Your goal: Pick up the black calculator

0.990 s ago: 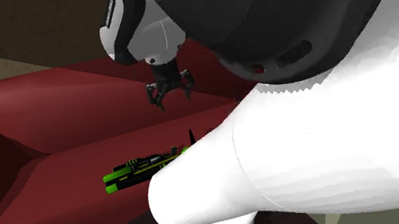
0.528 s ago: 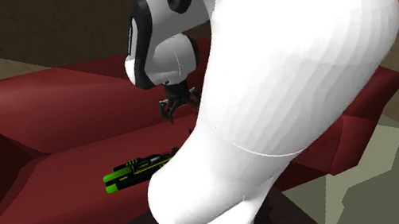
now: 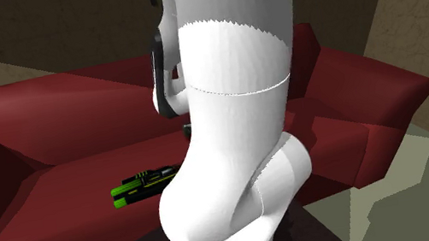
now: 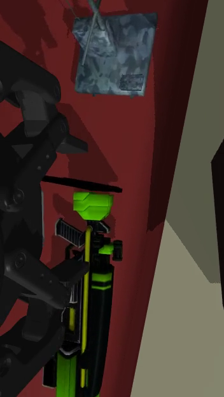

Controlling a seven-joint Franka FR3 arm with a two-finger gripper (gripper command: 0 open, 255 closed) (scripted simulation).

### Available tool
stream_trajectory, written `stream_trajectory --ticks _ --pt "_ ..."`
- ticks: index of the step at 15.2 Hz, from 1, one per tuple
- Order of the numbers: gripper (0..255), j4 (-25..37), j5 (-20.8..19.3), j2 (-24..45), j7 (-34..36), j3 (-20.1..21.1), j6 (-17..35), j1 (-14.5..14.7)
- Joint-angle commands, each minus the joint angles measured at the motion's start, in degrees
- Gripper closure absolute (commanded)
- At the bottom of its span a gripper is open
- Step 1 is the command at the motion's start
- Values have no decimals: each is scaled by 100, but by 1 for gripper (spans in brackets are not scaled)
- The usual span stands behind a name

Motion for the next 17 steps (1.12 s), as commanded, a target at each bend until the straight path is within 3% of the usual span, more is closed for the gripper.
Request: stream_trajectory --ticks 1,5,15,16,17 --pt "0 190 567 641 -478 -7 447 47" --pt "0 664 1808 1752 -1566 525 1049 -403" --pt "0 921 2269 2589 -1973 1161 1652 -957" --pt "255 914 2273 2590 -1981 1167 1660 -967" --pt "255 907 2273 2585 -1982 1168 1662 -968"
